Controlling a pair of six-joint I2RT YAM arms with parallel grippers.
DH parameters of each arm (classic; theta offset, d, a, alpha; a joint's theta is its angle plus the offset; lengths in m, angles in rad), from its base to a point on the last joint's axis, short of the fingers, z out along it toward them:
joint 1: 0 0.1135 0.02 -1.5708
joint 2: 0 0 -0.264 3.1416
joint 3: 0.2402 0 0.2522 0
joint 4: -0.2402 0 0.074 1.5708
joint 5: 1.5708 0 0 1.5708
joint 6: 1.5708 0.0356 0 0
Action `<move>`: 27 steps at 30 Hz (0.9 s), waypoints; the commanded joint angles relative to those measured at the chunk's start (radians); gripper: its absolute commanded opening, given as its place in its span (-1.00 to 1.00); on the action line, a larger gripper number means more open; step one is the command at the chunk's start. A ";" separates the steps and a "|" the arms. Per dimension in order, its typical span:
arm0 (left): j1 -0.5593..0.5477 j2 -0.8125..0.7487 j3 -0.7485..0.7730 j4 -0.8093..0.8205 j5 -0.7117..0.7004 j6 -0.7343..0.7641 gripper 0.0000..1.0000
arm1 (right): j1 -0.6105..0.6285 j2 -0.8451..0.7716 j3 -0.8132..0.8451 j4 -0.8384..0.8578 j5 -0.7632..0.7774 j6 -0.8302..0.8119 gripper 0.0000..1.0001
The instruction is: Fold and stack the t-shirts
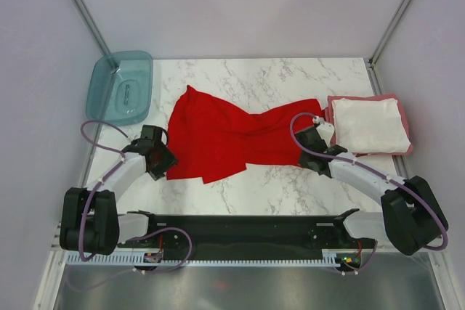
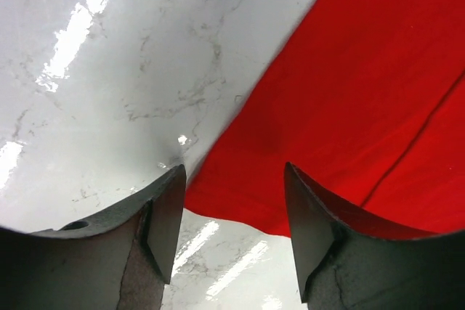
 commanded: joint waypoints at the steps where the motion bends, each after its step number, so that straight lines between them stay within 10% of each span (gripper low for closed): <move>1: -0.012 0.004 -0.007 0.033 0.017 -0.003 0.22 | -0.008 -0.018 -0.007 0.023 -0.004 -0.010 -1.00; 16: -0.012 0.027 -0.003 0.061 0.042 0.015 -0.10 | -0.014 -0.047 -0.023 0.030 -0.022 -0.011 -1.00; 23: -0.012 0.030 -0.006 0.072 0.048 0.018 -0.96 | -0.020 -0.061 -0.032 0.036 -0.030 -0.010 -1.00; 27: -0.012 0.021 -0.006 0.072 0.037 0.013 -0.96 | -0.022 -0.068 -0.035 0.039 -0.034 -0.011 -1.00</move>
